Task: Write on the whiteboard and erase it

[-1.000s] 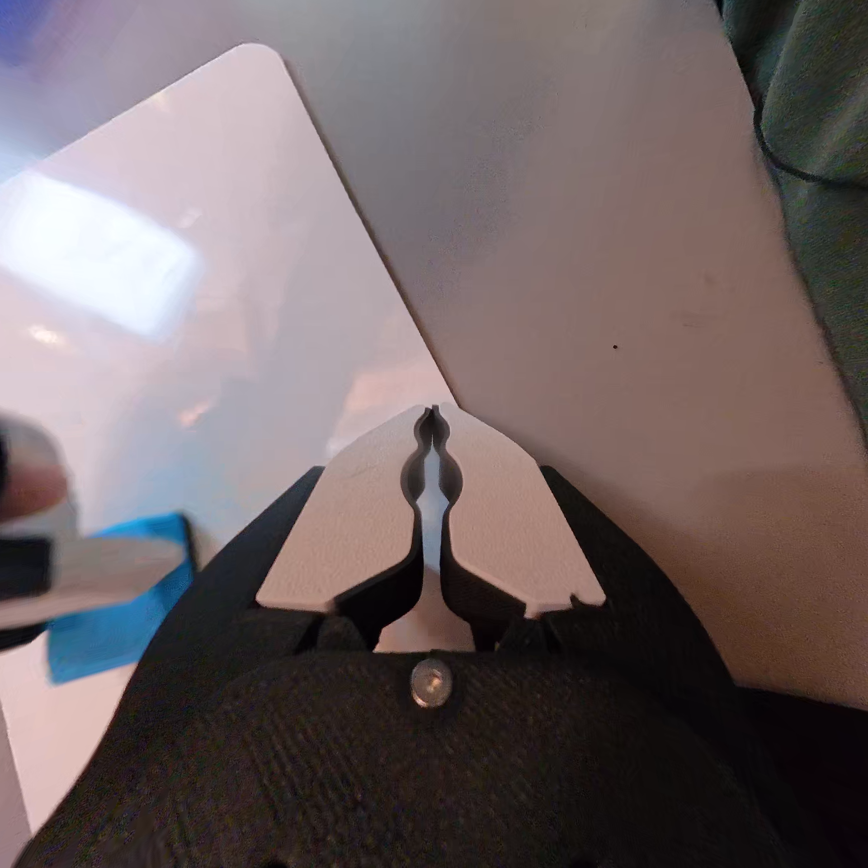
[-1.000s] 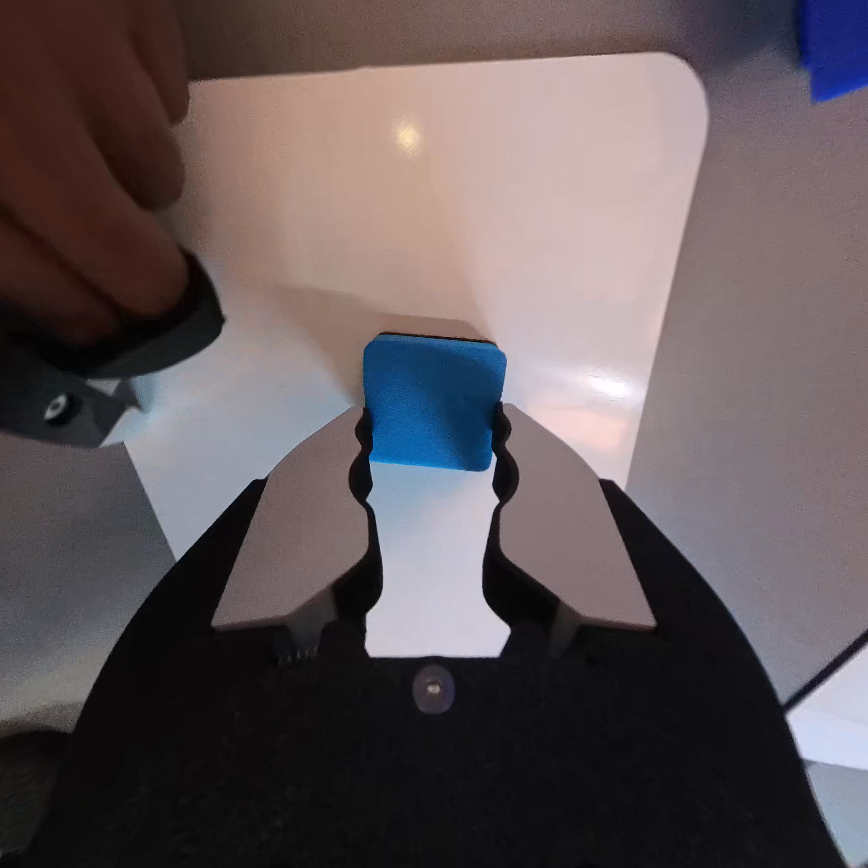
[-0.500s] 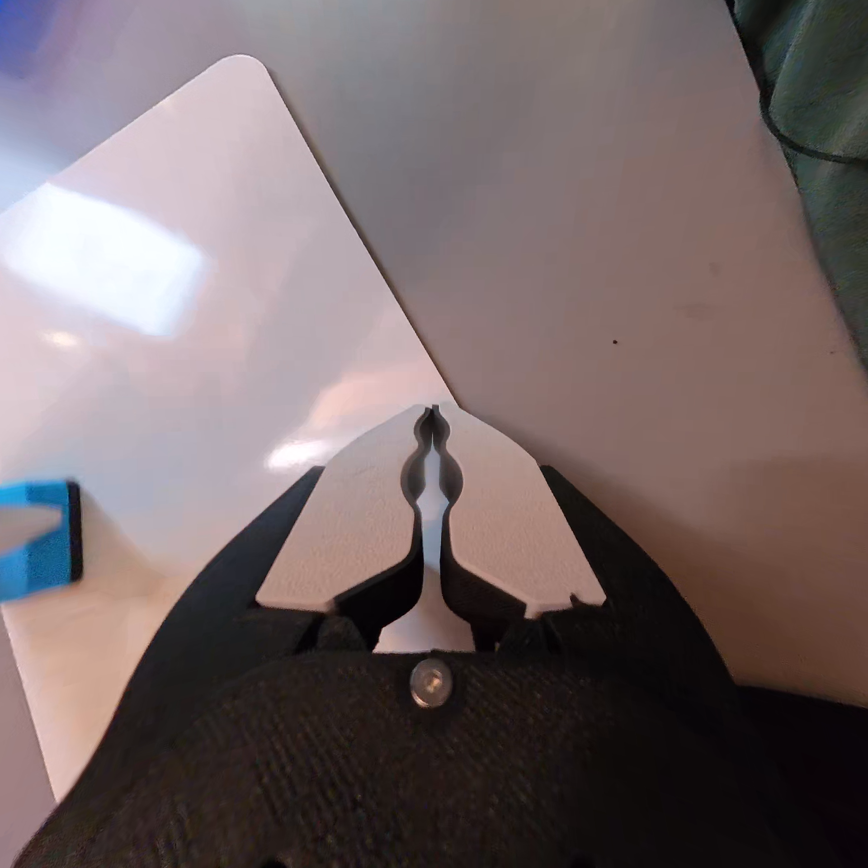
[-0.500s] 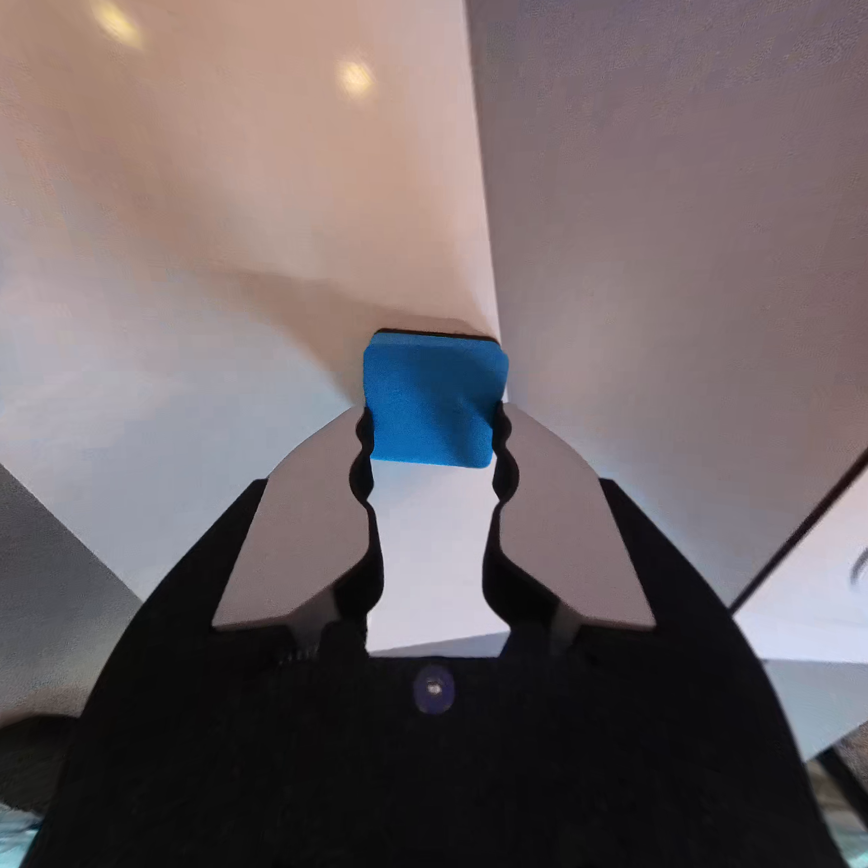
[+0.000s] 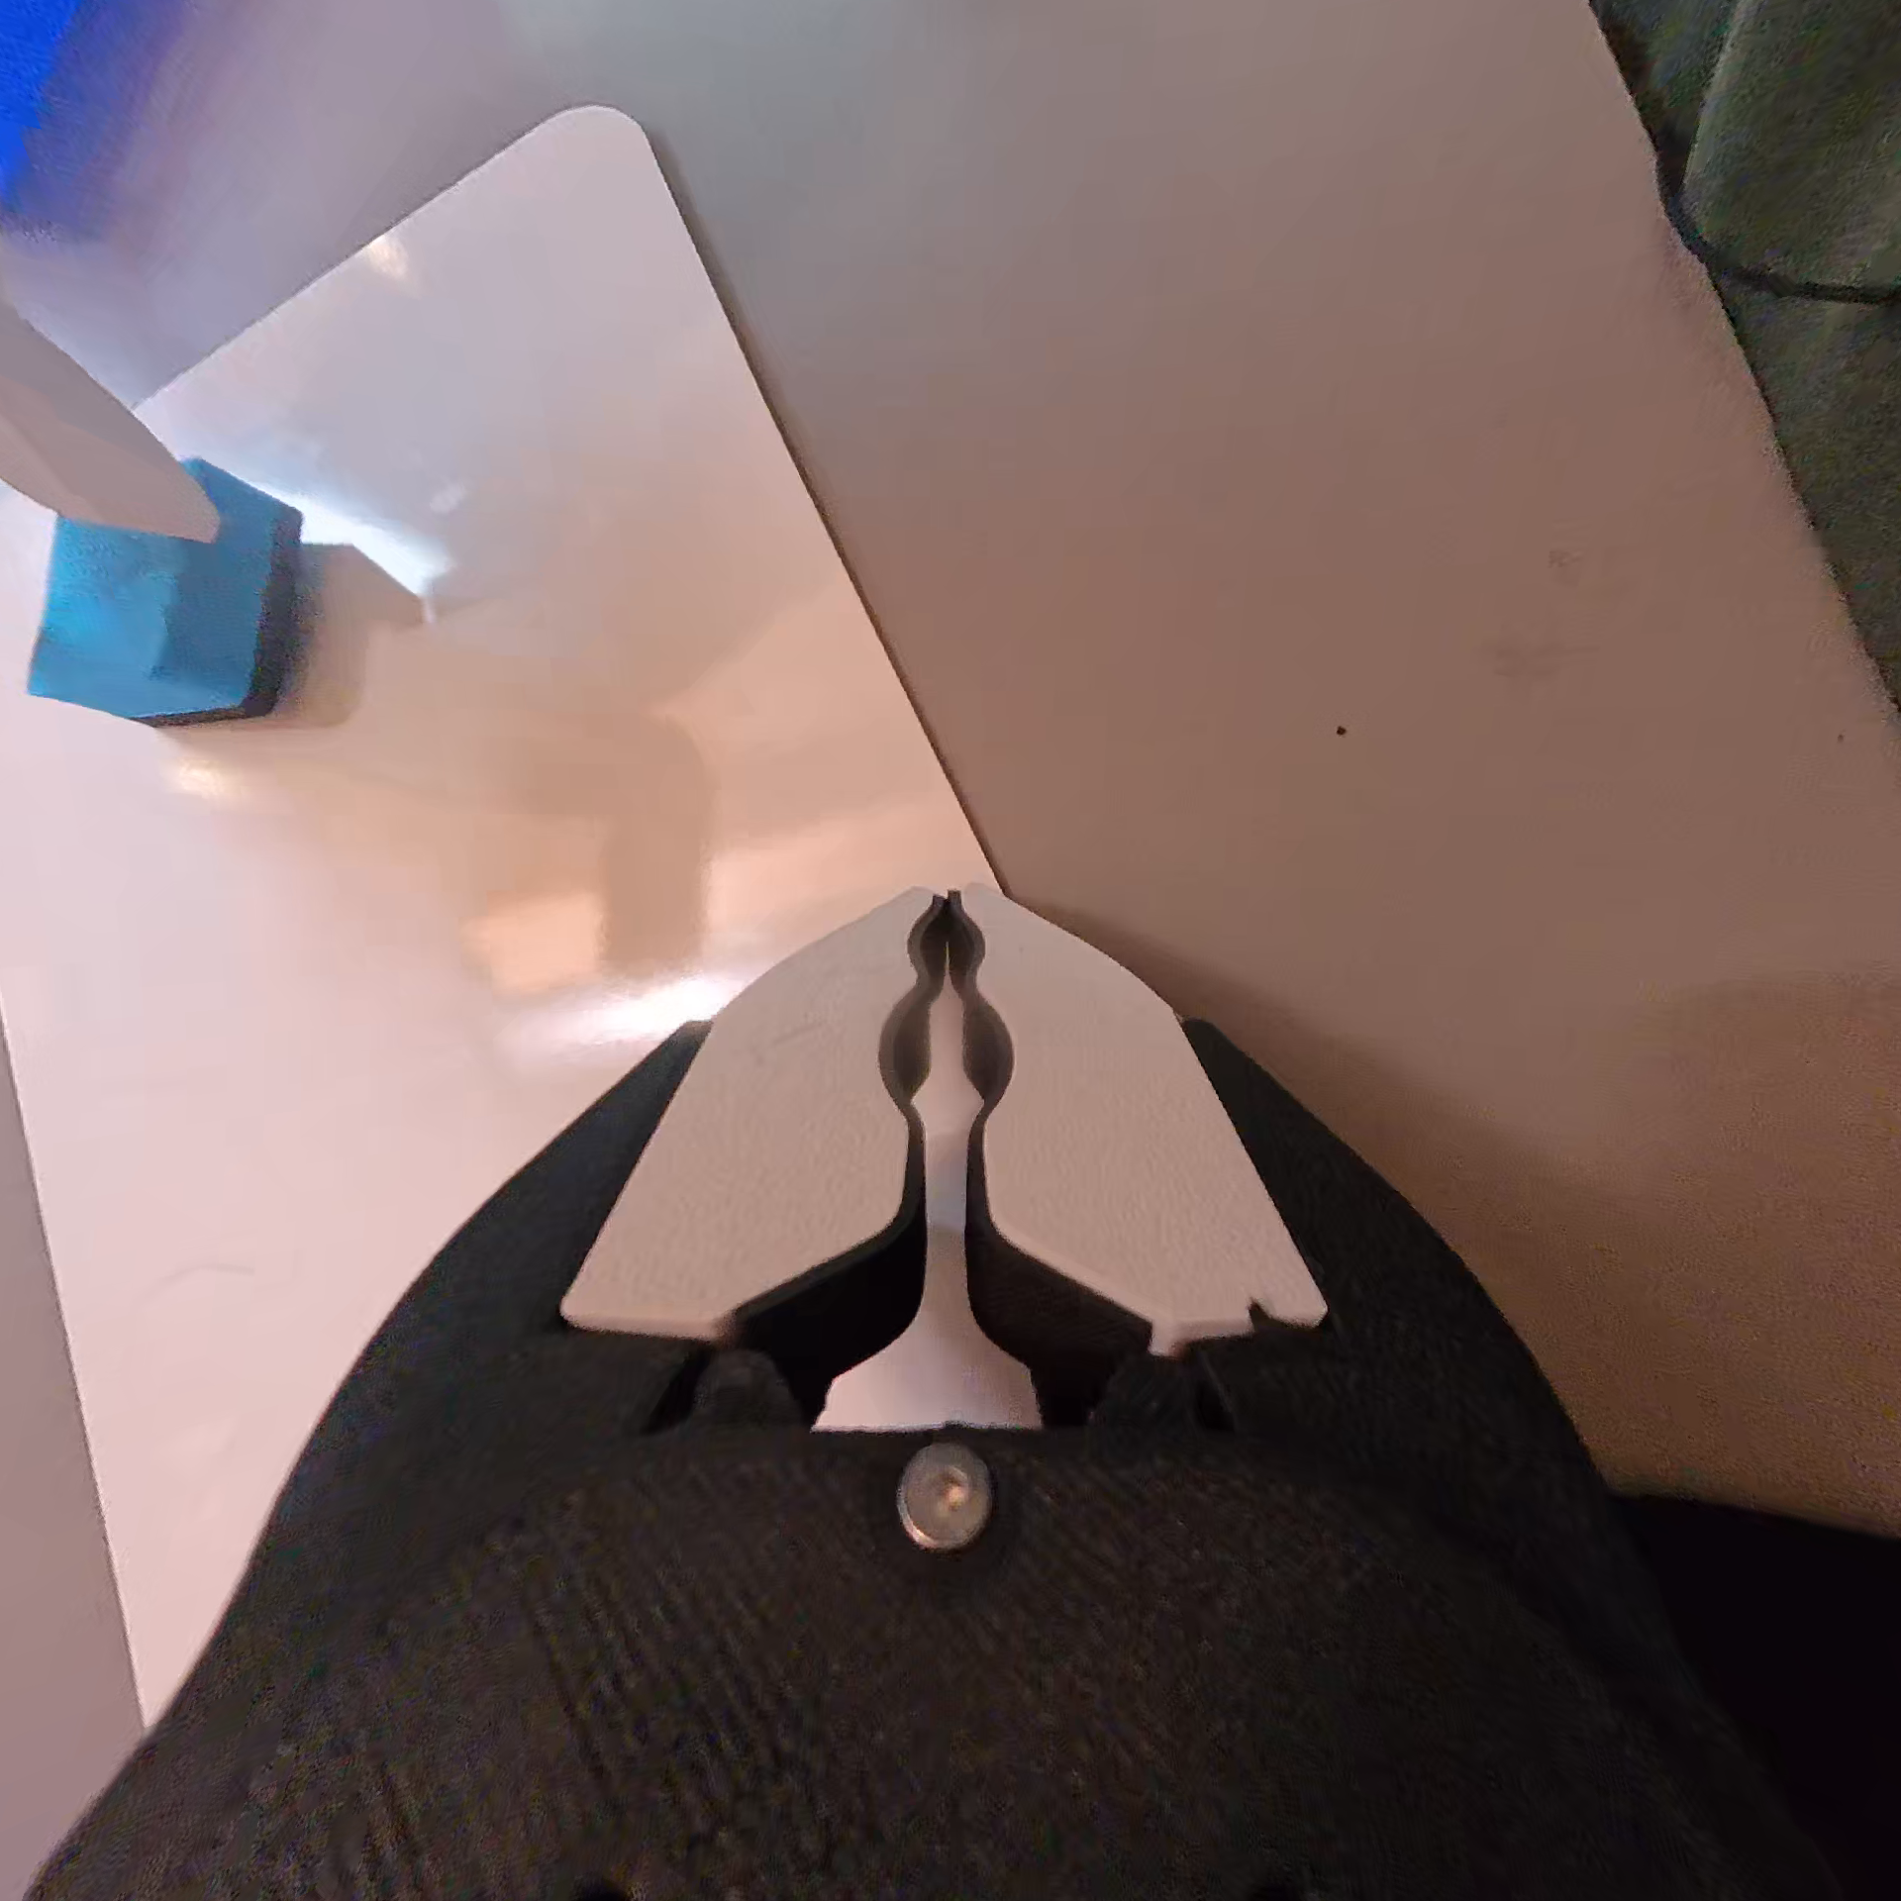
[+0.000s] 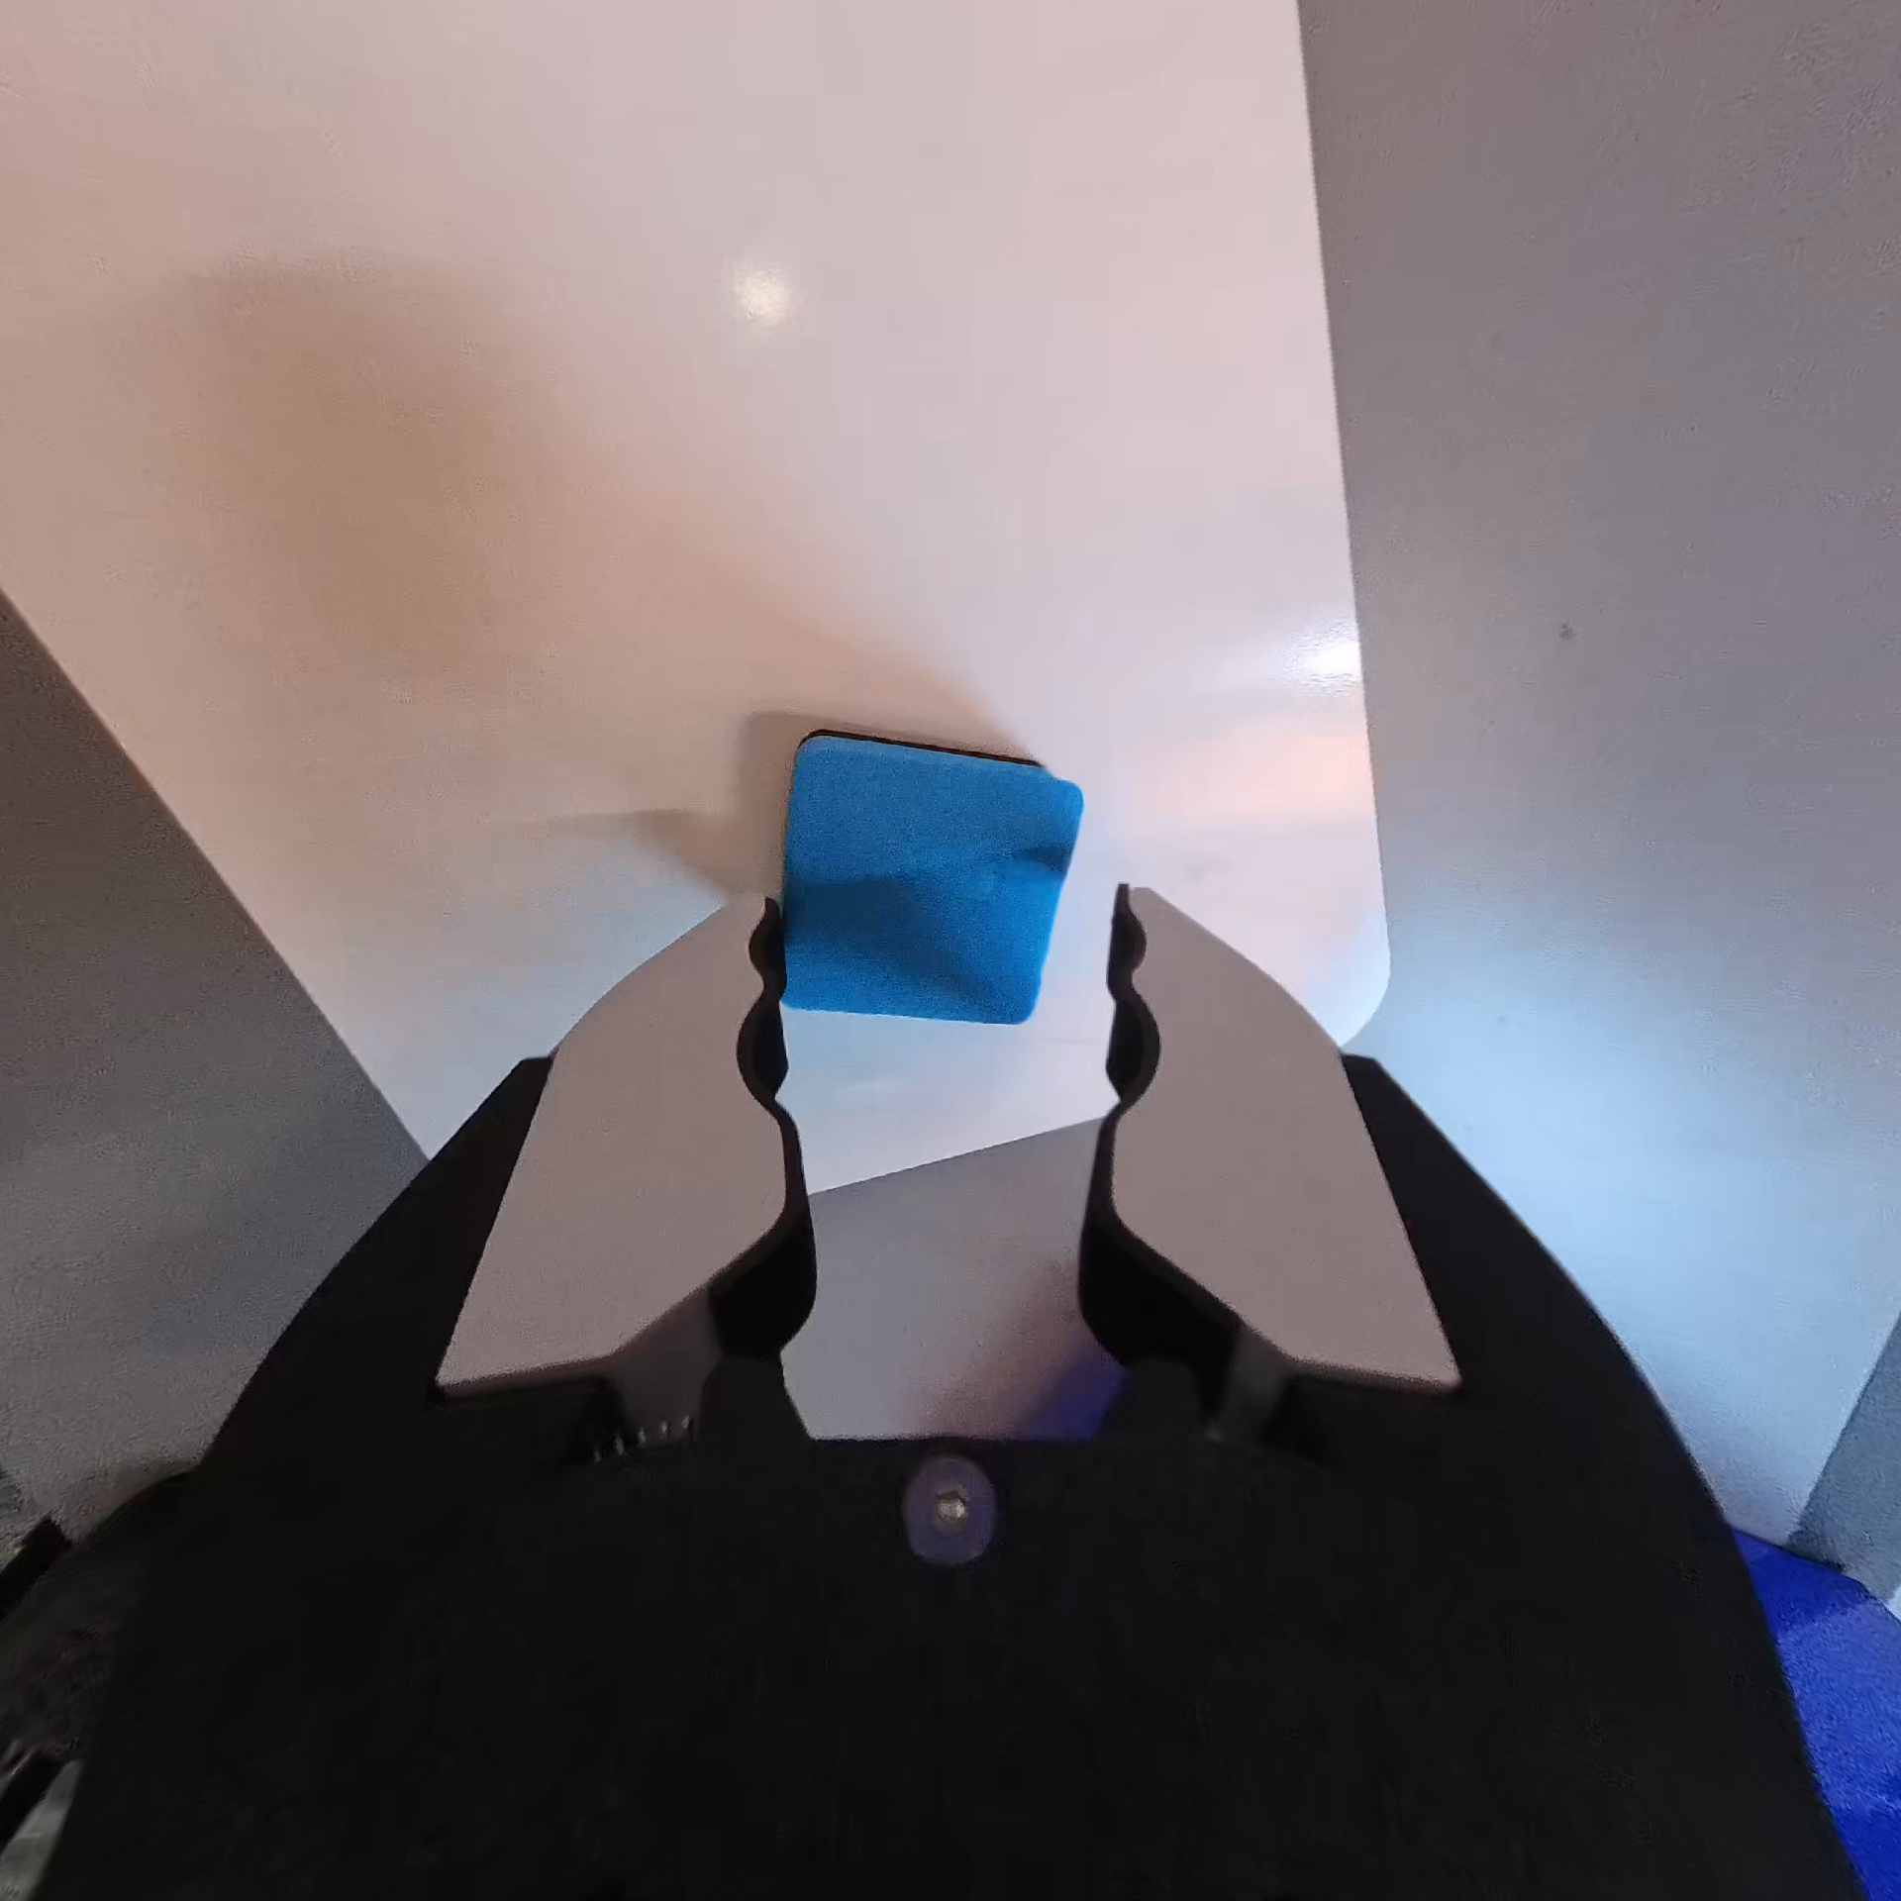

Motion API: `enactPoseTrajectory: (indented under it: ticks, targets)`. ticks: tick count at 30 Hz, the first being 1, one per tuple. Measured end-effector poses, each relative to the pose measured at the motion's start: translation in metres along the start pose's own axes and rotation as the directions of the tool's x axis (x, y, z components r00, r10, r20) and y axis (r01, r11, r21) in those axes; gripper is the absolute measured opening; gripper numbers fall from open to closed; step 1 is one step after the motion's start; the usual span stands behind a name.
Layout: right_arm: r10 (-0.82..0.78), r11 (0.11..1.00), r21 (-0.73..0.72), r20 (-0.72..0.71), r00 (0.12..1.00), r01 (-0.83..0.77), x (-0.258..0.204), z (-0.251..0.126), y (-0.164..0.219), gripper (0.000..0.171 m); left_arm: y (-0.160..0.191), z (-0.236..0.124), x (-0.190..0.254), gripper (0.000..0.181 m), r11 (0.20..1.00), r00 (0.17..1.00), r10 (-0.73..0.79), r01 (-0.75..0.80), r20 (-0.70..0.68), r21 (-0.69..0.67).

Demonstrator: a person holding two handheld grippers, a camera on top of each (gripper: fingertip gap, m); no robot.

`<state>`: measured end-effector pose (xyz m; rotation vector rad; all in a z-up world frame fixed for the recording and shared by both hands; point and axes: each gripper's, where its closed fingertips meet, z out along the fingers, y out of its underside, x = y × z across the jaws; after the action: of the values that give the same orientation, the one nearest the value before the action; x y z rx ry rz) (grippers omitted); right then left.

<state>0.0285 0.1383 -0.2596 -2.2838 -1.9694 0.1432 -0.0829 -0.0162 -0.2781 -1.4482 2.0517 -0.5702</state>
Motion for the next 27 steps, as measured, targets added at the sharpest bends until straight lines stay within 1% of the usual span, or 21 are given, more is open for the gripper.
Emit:
enactPoseTrajectory:
  ticks: [3,6,10,12,15,18,21,24,26,27]
  targets:
    - [-0.008,0.998,0.060,0.000,1.000,0.008,-0.006,-0.010,-0.002,0.066,-0.003,-0.008,0.003,0.000,0.998,0.999,-0.037,0.039,-0.032,0.058]
    - [-0.001,0.996,0.085,0.028,1.000,-0.001,-0.018,-0.009,-0.002,0.069,0.005,-0.020,-0.005,0.008,0.993,0.997,-0.079,0.079,-0.001,0.082]
    - [0.079,0.991,0.103,0.032,0.996,-0.082,-0.019,0.002,-0.007,0.068,0.020,-0.033,-0.010,0.012,0.988,0.992,-0.126,0.125,0.011,0.095]
    - [0.109,0.989,0.101,-0.002,0.994,-0.108,-0.010,0.005,-0.007,0.066,0.026,-0.040,-0.012,0.015,0.987,0.991,-0.136,0.134,0.017,0.092]
    - [0.131,0.987,0.088,0.009,0.991,-0.132,-0.008,0.008,-0.004,0.066,0.031,-0.052,-0.010,0.019,0.985,0.989,-0.147,0.145,0.012,0.094]
    - [0.139,0.982,0.130,0.006,0.990,-0.139,-0.006,-0.002,-0.009,0.067,0.038,-0.058,-0.009,0.022,0.985,0.989,-0.151,0.150,0.005,0.086]
    - [0.126,0.982,0.138,0.024,0.992,-0.129,-0.009,-0.006,-0.011,0.068,0.043,-0.059,-0.009,0.023,0.983,0.986,-0.165,0.164,-0.006,0.081]
    - [0.120,0.984,0.126,0.050,0.992,-0.126,-0.017,0.001,-0.009,0.068,0.046,-0.057,-0.005,0.022,0.986,0.987,-0.157,0.158,-0.019,0.055]
    - [0.108,0.987,0.116,0.037,0.994,-0.111,-0.018,0.008,-0.007,0.067,0.050,-0.055,-0.003,0.022,0.988,0.988,-0.153,0.154,-0.025,0.030]
    - [0.105,0.987,0.117,0.015,0.994,-0.106,-0.016,0.011,-0.007,0.063,0.051,-0.054,-0.002,0.022,0.987,0.987,-0.156,0.156,-0.031,0.021]
